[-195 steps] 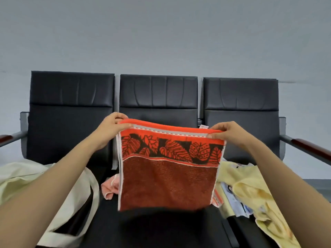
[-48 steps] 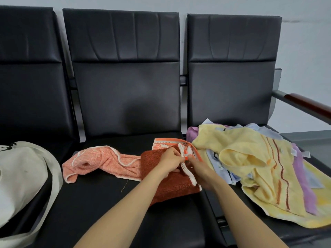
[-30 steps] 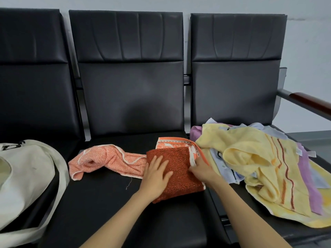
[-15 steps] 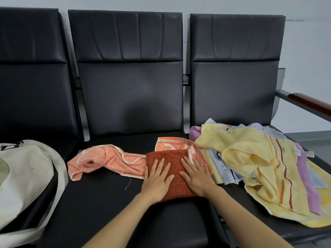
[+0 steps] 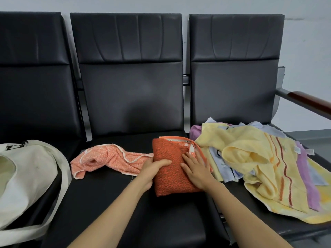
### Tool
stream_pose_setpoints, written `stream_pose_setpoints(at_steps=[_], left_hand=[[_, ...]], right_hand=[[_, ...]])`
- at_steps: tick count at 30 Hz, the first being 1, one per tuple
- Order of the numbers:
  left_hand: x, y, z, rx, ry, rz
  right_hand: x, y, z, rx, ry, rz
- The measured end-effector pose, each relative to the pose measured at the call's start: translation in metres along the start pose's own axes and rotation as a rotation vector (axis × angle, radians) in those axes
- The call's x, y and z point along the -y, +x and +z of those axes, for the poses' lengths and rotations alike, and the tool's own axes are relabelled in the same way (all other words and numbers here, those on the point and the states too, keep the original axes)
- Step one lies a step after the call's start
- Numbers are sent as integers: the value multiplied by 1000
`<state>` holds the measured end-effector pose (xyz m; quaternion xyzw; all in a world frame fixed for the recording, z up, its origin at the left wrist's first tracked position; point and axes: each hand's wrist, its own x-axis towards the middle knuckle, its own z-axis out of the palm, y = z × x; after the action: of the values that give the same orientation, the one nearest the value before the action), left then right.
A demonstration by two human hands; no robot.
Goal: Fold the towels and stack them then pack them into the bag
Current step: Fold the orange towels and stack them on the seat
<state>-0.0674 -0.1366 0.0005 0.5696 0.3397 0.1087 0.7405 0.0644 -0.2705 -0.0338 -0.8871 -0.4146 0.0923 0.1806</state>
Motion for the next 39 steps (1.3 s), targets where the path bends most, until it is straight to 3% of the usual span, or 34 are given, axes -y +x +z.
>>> stream_pose_setpoints(at_steps=[4, 6, 9, 12, 15, 20, 22, 24, 27, 31, 36, 39], left_hand=[[-37, -23, -1, 122, -72, 47], [-55, -36, -13, 169, -110, 50], [-73, -48, -39, 178, -199, 76], [-73, -52, -68, 109, -167, 117], [-58, -49, -89, -5, 9, 170], [-34, -47, -107, -181, 193, 273], [-31, -49, -108, -255, 212, 292], [-31, -51, -107, -226, 205, 339], [-34, -56, -111, -27, 205, 313], [-29, -59, -116, 159, 381, 307], [-27, -57, -106, 76, 532, 377], [-27, -59, -99, 7, 663, 406]], right_hand=[[17, 6, -10, -340, 408, 5], [39, 0, -29, -350, 707, 65], [59, -6, -49, -134, 1098, 192], [76, -16, -56, 266, 1408, 197], [81, -9, -49, 323, 1380, 106], [89, -11, -44, 298, 1004, -157], [94, -11, -43, 254, 1058, -151], [92, -10, -41, 213, 1120, -115], [85, -11, -37, 210, 1204, -58], [77, -14, -43, 265, 1174, -39], [78, -14, -46, 244, 832, -103], [81, -15, -45, 108, 598, -142]])
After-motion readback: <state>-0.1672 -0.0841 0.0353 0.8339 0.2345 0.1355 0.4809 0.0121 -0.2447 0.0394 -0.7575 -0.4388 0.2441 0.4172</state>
